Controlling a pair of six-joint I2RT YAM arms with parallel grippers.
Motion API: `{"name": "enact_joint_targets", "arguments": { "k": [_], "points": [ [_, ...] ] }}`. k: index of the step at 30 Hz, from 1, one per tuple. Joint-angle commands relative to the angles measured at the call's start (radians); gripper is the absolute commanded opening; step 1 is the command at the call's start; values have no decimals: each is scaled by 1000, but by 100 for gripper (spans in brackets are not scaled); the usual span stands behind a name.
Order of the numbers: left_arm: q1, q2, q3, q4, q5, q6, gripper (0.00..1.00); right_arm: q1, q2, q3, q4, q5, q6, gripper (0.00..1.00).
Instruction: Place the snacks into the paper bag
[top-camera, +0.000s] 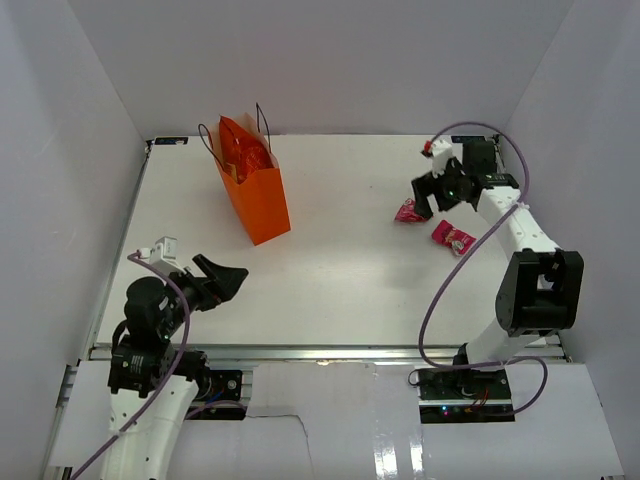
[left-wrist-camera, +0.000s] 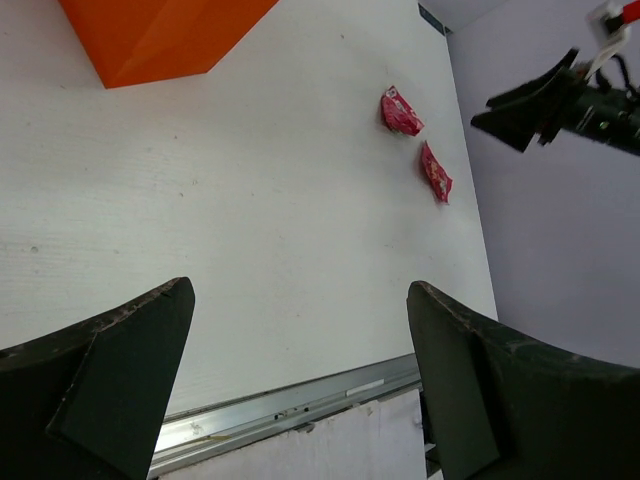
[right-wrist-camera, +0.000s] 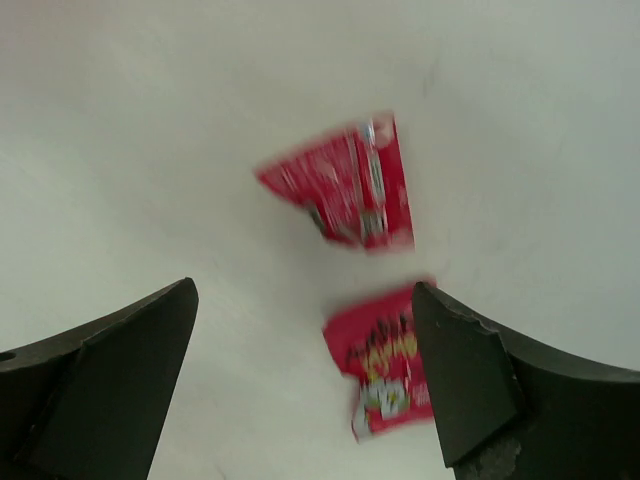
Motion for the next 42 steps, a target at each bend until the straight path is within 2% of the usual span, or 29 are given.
{"name": "enact_joint_targets", "arguments": {
  "k": [1,5,7,12,20,28,31,32,35,38,42],
  "points": [
    [-2,70,-17,64,40,1,98,-114,-32,-87,-212,136,-137,93],
    [-2,111,-42,128,73,-2,98,-158,-29,-200,-166,254,-309,93],
    [-1,123,-48,145,83,-7,98,-172,26,-216,-169,280,-388,100],
    [-2,142,-54,165,93,-19,98,-221,133,-164,-193,219,-456,84],
    [0,137,-94,213,117,-131,98,-224,238,-128,-114,202,-534,74],
    [-2,202,-105,277,157,-235,98,-223,247,-173,-57,144,-576,65],
    [-2,223,-122,328,185,-281,98,-224,259,-181,-60,133,-579,55],
    [-1,229,-128,344,194,-294,98,-224,264,-182,-58,130,-580,47],
    [-2,260,-151,407,229,-341,98,-224,259,-199,-72,116,-585,32],
    [-4,301,-172,475,266,-378,98,-226,226,-234,-81,86,-599,22],
    [-19,355,-194,541,297,-427,98,-227,135,-300,-130,-8,-631,16]
  ]
}}
